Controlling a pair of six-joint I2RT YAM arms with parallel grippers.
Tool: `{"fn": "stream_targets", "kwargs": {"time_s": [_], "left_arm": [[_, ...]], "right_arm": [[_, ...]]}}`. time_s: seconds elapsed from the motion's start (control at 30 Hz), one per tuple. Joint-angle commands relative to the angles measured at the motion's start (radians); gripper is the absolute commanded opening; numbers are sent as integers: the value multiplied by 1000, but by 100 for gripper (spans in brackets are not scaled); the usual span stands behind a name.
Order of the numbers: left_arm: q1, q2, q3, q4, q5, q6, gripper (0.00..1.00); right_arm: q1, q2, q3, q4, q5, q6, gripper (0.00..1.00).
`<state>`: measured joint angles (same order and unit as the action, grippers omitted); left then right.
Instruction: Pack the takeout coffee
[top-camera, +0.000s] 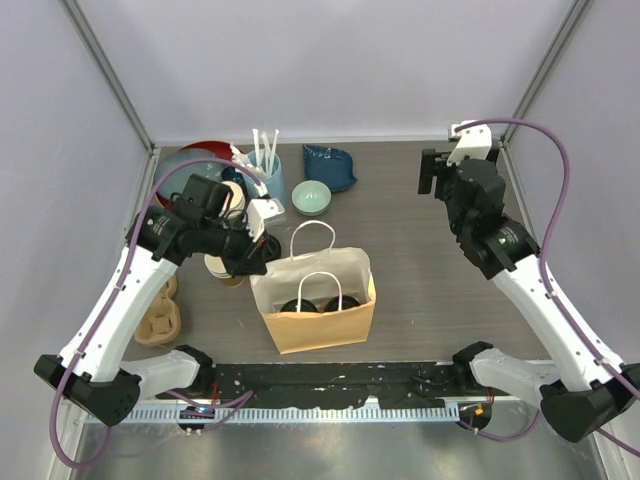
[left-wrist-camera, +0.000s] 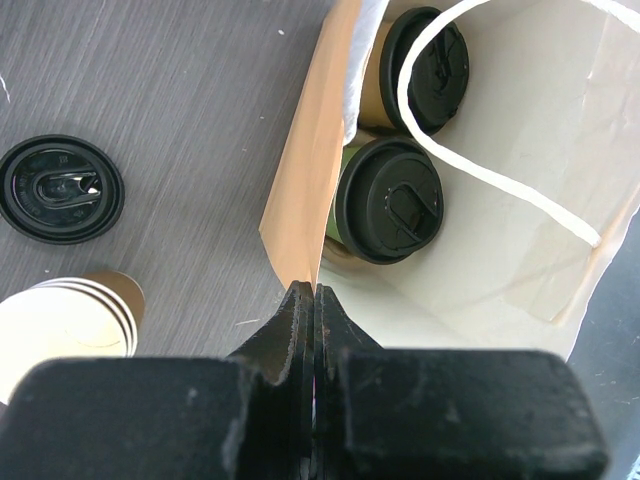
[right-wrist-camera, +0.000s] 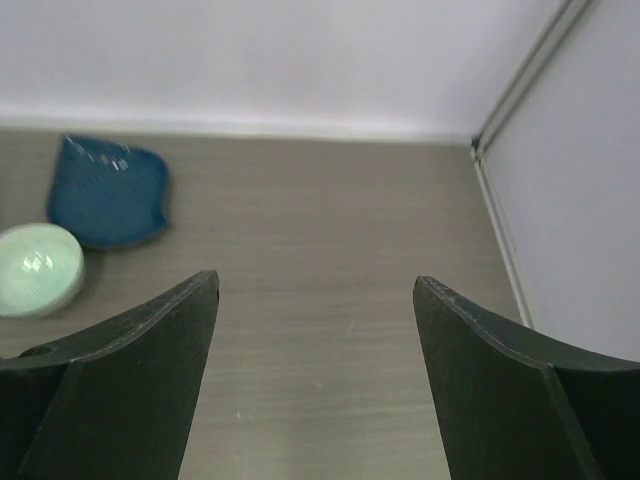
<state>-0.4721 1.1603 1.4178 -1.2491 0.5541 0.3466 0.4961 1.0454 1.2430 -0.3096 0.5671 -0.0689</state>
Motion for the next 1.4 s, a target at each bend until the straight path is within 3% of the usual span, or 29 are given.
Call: {"fn": "stream_targets", "kwargs": {"time_s": [0.0,0.2,0.67,1.13,1.37], "left_arm": [[-3,-10,18,45,27,-9,0],[-3,-14,20,50,24,-6,0],[-5,-10,21,59,13,2,0],[-5,-59,67,65,-51,-18,66],[3,-68,133,82,-147,-93,80]], "right_arm": [[-118,8,-126,10,-143,124,84],[-244,7,-258,81,-242,181,84],[-258,24,-304,112,-331,175,84],[-260,24,-304,116,-377,167,84],[-258,22,-292,122,-458,158,84]]}}
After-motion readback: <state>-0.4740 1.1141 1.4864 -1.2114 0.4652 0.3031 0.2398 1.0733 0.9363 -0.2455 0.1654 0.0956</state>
